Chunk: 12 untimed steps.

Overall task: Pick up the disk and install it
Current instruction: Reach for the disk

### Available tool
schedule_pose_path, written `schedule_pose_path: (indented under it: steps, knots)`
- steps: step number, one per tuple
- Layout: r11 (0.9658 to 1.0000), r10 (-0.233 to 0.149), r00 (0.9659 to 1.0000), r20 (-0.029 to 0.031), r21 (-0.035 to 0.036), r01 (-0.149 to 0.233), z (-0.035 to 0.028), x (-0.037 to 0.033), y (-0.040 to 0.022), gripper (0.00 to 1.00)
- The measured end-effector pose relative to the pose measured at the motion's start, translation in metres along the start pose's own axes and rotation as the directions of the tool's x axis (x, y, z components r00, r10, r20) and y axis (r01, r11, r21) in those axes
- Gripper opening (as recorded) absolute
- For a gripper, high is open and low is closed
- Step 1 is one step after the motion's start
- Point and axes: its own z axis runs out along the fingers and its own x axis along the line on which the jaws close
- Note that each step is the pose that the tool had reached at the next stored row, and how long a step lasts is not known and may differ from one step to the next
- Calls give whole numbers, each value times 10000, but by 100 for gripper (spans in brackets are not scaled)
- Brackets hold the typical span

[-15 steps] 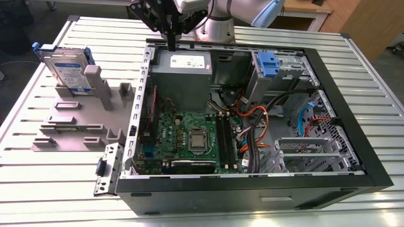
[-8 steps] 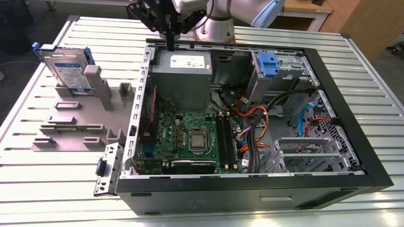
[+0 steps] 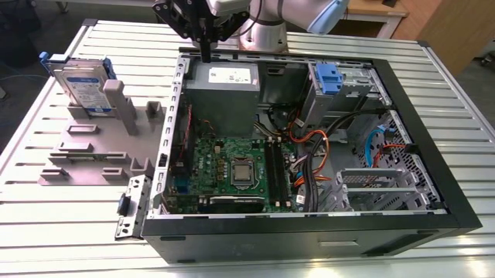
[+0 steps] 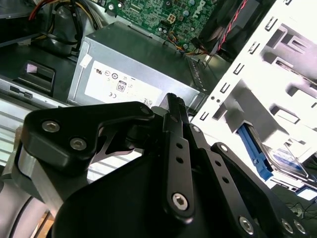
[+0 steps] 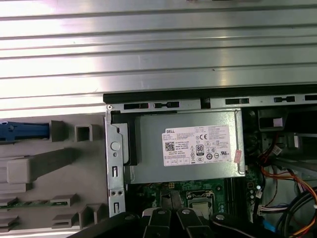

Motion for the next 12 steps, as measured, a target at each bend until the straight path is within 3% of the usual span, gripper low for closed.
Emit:
schedule_pose_path:
  steps: [2, 12]
  knots:
    - [10000, 1, 10000, 0, 0, -1, -1, 44, -3, 11]
    - [10000, 1, 10000, 0, 1, -1, -2, 76, -6, 11]
